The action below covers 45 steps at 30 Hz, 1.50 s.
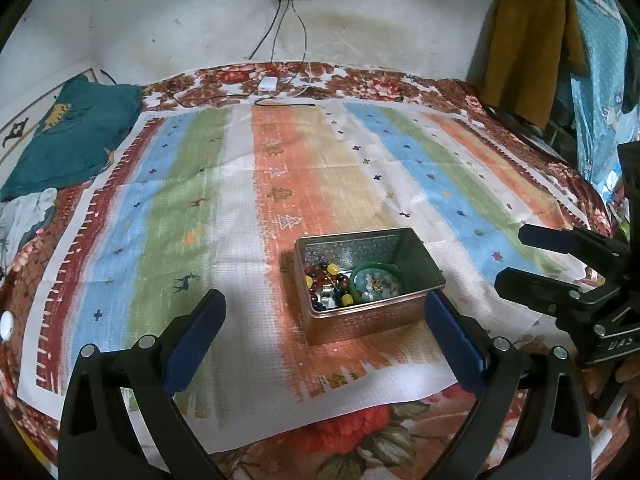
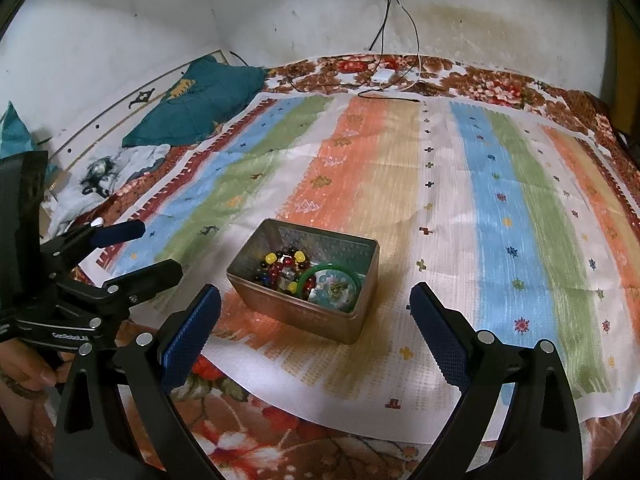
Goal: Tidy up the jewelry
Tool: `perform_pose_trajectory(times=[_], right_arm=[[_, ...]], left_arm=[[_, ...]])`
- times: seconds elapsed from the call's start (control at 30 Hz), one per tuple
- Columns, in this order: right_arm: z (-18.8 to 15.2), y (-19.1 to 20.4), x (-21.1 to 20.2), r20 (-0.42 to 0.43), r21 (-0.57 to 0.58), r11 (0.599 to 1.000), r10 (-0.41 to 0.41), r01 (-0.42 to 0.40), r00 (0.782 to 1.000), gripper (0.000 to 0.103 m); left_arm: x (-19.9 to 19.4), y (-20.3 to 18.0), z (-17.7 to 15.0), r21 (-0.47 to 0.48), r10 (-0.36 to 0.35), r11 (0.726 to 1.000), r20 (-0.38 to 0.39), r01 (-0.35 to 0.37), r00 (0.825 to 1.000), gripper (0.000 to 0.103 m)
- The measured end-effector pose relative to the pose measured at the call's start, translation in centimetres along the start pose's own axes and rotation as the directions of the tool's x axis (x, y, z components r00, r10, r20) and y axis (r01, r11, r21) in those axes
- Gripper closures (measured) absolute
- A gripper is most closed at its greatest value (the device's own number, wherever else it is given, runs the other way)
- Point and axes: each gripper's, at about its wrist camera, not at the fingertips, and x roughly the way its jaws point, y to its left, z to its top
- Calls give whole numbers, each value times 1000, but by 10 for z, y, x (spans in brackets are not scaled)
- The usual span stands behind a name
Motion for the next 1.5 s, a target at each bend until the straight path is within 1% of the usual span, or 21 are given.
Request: perform_pose_trajectory(times=[0.33,1.5], right_arm=[[-2,-1,5,-12,-4,1000,-13,13,1000,7],[-2,-1,5,-12,-5,1000,-16,16,1000,7]], left_arm=[[-1,-2,1,-2,-8,1000,4,8,1000,6],[-2,-2,-1,-23,-9,1000,-3,9,1000,6]])
